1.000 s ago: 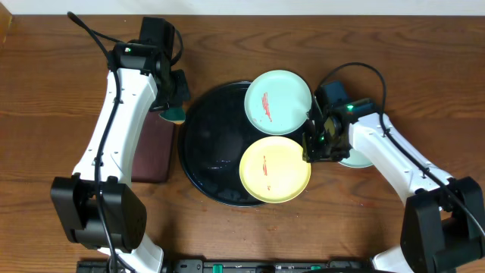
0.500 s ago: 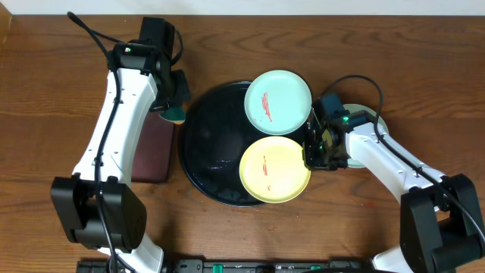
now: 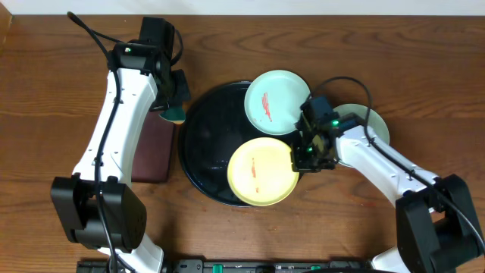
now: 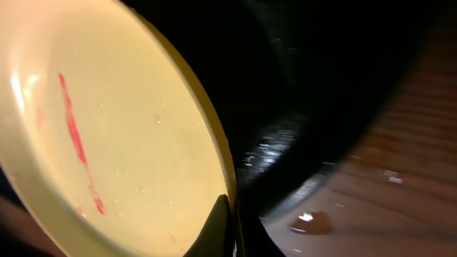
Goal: Clean dirty plates on tray and stack at the side
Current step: 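Grasp the yellow plate rim with the right gripper and tilt it, then scrub the tilted yellow plate with the sponge in the left gripper, then continue scrubbing the yellow plate face with the left gripper's sponge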
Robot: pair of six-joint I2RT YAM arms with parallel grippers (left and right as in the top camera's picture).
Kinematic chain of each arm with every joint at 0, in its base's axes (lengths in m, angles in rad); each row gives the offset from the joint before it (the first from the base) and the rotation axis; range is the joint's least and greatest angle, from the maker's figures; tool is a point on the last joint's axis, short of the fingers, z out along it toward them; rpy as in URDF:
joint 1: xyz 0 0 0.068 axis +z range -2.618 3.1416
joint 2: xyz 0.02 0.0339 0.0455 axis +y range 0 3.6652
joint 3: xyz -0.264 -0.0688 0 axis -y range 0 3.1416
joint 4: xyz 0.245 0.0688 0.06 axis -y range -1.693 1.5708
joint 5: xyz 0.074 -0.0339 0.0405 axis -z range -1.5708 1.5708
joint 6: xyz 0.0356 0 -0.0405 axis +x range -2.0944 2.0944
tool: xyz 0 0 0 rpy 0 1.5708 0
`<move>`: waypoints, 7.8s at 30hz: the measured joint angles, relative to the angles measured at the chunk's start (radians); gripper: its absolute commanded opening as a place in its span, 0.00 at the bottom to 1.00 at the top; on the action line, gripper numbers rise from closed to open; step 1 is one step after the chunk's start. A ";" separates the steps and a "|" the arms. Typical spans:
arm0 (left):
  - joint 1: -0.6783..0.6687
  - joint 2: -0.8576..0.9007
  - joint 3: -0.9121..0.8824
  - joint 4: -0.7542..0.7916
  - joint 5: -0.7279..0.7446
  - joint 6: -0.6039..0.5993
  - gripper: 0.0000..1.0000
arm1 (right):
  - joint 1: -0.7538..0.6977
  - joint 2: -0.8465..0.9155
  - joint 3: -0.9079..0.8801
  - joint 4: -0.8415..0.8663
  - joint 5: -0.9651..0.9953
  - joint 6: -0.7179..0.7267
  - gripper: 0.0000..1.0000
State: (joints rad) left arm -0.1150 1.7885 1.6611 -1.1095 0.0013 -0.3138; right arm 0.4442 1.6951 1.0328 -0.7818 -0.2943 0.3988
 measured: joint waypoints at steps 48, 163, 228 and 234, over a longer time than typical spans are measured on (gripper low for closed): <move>-0.059 0.001 -0.084 0.052 0.000 -0.002 0.07 | 0.121 0.246 0.178 0.097 -0.016 0.215 0.11; -0.259 -0.010 -0.670 0.776 0.135 0.217 0.08 | 0.135 0.320 0.280 0.015 -0.031 0.192 0.01; -0.267 -0.009 -0.669 0.485 0.407 0.453 0.08 | 0.135 0.320 0.280 0.016 -0.032 0.192 0.01; -0.265 -0.009 -0.669 0.573 0.399 0.467 0.08 | 0.135 0.320 0.280 0.015 -0.032 0.192 0.01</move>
State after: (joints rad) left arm -0.3798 1.7794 0.9924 -0.5362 0.4007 0.1528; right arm 0.5789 2.0151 1.3132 -0.7666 -0.3260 0.5907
